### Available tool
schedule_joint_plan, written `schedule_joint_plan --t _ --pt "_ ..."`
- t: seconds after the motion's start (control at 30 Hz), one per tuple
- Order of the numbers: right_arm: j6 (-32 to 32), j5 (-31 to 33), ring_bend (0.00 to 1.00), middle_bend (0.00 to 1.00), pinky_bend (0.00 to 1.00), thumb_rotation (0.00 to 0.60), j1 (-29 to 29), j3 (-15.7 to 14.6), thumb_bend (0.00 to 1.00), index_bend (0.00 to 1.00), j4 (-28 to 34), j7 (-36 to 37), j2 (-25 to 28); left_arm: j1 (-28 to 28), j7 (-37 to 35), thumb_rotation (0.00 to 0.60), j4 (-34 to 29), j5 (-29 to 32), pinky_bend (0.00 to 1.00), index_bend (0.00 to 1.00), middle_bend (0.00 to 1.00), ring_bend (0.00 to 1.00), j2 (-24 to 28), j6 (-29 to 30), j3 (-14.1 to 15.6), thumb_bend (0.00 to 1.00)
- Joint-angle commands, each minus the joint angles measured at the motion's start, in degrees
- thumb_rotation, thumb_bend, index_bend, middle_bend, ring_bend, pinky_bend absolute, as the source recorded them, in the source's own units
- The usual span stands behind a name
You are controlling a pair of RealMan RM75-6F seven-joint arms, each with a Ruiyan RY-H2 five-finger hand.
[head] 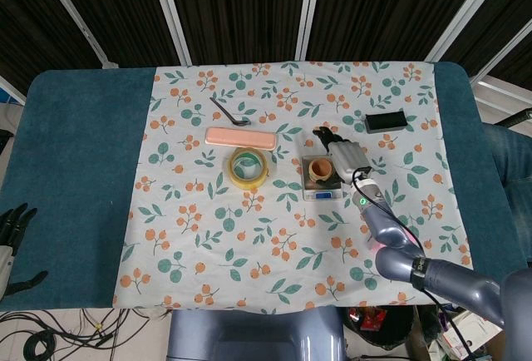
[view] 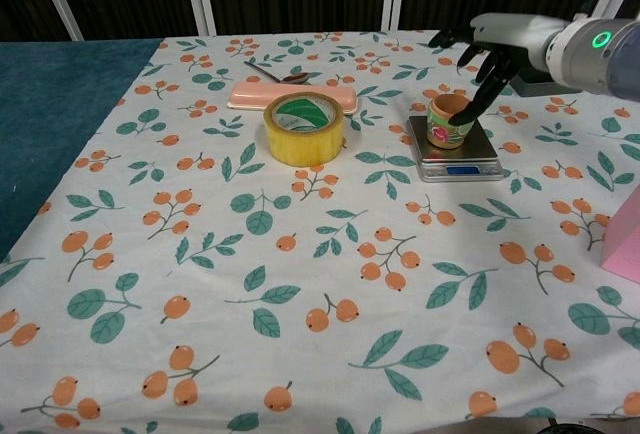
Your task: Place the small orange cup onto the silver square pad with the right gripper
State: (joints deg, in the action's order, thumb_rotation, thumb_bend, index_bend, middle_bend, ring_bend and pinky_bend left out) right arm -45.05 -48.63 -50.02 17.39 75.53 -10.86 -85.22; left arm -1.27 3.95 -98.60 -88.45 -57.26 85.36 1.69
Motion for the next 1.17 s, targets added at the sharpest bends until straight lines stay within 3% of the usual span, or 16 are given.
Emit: schedule_joint_plan --t 0.03,0.17,0.37,0.5,0.63,0.8,1.0,1.17 --pt "-7.74 -5.45 0.13 0.0 0.21 0.6 4.25 0.7 0.07 0.08 9.67 0.46 7.2 0.01 0.08 0.6 -0.01 0.0 0.27 0.05 0.0 0.0 -0.04 0.02 -0.01 0.13" --pt "-16.48 -10.9 0.13 0.0 0.21 0.6 9.67 -2.24 0.08 0.07 19.54 -3.87 14.2 0.04 0.03 0.6 -0.2 0.11 0.27 0.05 0.0 0.0 -0.03 -0.07 0.03 0.13" --pt "-29.36 -18.02 0.13 0.0 0.21 0.6 20.69 -9.69 0.08 0.07 34.18 -9.03 23.95 0.03 -0.28 0.6 -0.46 0.43 0.27 0.05 0.0 0.0 0.15 -0.12 -0.09 0.13" --pt "-37.99 -24.11 0.13 0.0 0.21 0.6 28.63 -15.47 0.08 0.07 38.36 -9.43 26.57 -0.01 -0.34 0.6 -0.39 0.17 0.26 0.05 0.0 0.0 0.13 0.0 -0.11 0.13" --pt "-46.38 -29.25 0.13 0.0 0.21 0.6 36.43 -20.36 0.08 0.07 36.97 -8.09 24.69 0.04 -0.17 0.6 -0.2 -0.22 0.25 0.05 0.0 0.0 -0.01 0.28 -0.07 0.13" --pt "-52.57 -33.95 0.13 0.0 0.21 0.6 42.85 -24.16 0.08 0.07 31.2 -7.55 20.55 0.29 -0.28 0.6 0.43 -1.63 0.2 0.03 0.0 0.0 -0.44 1.7 -0.1 0.13" --pt "-54.75 -35.74 0.12 0.0 0.21 0.6 45.11 -23.5 0.08 0.06 25.9 -7.21 17.81 0.6 -0.4 0.6 2.15 -4.9 0.07 0.02 0.0 0.0 -1.38 4.23 0.08 0.12" --pt "-53.38 -35.16 0.12 0.0 0.21 0.6 45.43 -22.65 0.08 0.06 24.53 -6.29 17.28 1.06 -1.24 0.6 4.07 -7.55 0.04 0.01 0.0 0.0 -2.39 6.63 0.3 0.12"
